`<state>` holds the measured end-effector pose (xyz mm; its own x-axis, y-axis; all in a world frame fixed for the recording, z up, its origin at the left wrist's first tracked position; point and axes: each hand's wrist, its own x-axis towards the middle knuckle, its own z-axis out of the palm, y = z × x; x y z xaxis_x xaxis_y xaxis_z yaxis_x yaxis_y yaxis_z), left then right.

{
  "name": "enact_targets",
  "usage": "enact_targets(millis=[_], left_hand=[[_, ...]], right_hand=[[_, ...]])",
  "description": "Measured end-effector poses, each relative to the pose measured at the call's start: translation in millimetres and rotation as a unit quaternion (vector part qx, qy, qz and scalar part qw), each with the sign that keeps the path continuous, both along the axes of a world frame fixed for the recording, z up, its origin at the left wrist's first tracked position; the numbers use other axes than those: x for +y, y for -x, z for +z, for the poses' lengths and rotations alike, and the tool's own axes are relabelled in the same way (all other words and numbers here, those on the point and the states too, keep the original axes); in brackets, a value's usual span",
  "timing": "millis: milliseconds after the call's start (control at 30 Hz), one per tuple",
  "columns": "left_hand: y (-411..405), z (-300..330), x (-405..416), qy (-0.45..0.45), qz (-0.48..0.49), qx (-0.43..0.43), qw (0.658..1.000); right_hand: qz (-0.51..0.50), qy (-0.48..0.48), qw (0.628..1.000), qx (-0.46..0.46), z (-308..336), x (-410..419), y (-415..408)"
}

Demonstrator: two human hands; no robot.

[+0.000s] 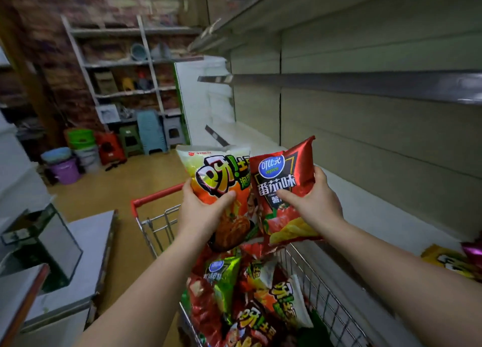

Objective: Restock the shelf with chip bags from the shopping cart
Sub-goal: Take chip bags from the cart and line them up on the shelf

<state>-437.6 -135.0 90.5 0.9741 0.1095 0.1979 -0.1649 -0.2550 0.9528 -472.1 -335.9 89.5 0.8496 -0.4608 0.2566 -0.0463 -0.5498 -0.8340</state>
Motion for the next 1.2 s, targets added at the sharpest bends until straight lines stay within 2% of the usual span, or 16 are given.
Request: enact_targets(millis=[300,567,900,1200], left_hand=[[-3,68,12,-0.012,-0.120,-0.086,0.989],[46,124,-41,0.019,-0.253,-0.130,0.959],[187,171,-126,0.073,-0.407,-0.154,0.897],[358,177,-186,0.098,-0.539,-0.132,0.826]], right_hand=[[-0.136,0.038,0.986,-0.089,66,25,57],[-0.257,0.052,0.956,-0.134,121,3,157],[-0.416,0.115,0.890,-0.151,165,-29,342],[-0.532,0.151,0.822,-0.138,178,-29,532]])
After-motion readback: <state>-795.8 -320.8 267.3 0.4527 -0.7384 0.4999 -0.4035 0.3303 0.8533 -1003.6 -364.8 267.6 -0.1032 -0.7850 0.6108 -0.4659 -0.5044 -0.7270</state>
